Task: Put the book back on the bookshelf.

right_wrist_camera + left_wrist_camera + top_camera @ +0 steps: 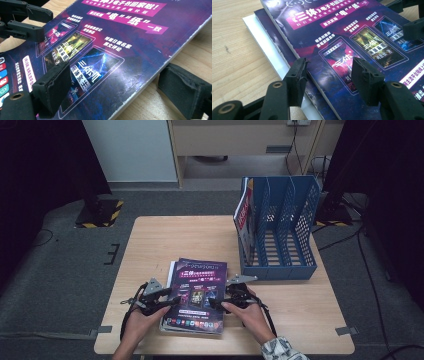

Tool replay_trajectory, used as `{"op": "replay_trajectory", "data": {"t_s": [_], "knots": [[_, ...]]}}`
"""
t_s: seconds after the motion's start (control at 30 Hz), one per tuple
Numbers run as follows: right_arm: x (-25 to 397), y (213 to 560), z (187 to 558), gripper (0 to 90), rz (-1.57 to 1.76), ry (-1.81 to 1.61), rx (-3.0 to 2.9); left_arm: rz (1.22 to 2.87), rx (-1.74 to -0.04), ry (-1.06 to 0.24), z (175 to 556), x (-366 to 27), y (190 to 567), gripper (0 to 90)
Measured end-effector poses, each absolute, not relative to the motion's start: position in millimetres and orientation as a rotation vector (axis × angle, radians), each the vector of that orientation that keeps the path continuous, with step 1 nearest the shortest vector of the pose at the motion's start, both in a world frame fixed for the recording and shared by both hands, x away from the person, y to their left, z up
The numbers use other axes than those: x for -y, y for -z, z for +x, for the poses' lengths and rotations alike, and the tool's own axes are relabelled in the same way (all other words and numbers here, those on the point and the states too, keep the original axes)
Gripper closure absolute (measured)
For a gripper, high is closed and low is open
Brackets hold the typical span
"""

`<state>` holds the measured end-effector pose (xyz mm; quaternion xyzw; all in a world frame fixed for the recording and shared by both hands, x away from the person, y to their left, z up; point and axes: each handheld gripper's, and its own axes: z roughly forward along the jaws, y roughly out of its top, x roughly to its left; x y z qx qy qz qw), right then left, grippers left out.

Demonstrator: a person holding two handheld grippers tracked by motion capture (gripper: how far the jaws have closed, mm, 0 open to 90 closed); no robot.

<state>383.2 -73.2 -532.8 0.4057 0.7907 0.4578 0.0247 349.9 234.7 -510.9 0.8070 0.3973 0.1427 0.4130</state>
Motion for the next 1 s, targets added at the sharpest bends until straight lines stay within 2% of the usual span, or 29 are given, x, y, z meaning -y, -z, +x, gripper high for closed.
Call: {"op": "replay_trajectory", "data": {"t_s": [1.0], "knots": [[66,511,374,13.8,1.179,-1.421,-2.363,2.023,-1.006,-0.342,350,-238,511,45.6]]}}
